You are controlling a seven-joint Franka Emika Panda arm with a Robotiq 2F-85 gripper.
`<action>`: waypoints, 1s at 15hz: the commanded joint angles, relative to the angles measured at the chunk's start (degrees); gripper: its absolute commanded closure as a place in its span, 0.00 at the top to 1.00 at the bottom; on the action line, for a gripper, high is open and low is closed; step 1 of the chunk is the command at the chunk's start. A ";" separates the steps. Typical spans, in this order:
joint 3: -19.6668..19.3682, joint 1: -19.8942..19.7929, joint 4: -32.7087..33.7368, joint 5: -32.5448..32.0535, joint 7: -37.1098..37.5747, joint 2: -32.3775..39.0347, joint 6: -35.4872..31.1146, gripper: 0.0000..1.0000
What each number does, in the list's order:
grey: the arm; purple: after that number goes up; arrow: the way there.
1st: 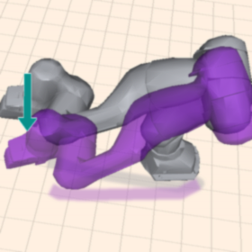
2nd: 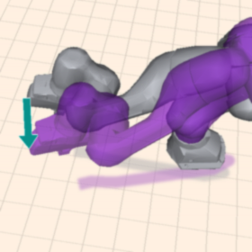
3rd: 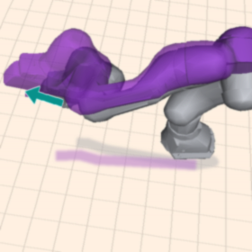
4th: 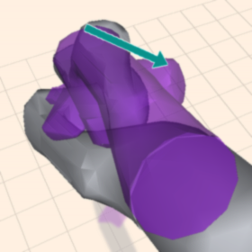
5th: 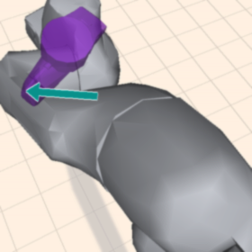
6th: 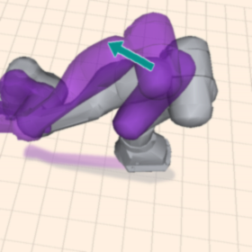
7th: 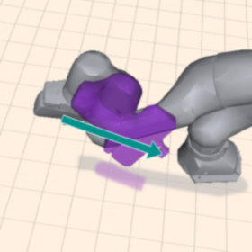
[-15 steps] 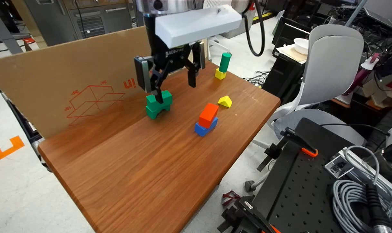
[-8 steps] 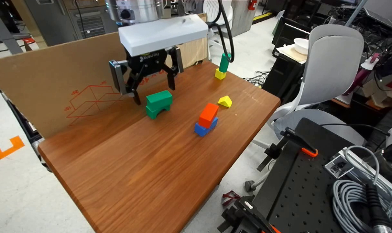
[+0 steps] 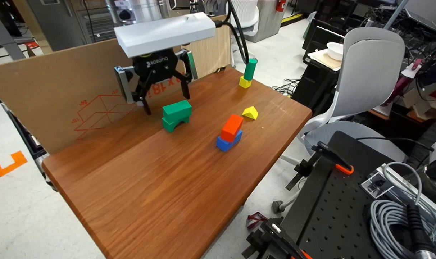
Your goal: Unstack the green blocks
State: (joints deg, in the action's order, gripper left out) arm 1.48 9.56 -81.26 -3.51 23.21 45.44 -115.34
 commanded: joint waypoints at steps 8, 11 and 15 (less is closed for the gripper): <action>-2.66 0.78 7.13 1.30 3.44 3.59 6.14 1.00; -3.20 0.88 6.45 1.00 3.78 3.79 5.43 1.00; -3.21 0.93 6.26 1.13 3.72 4.57 5.47 1.00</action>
State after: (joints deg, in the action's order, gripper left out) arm -0.88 9.56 -76.95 -2.76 25.95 48.36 -110.55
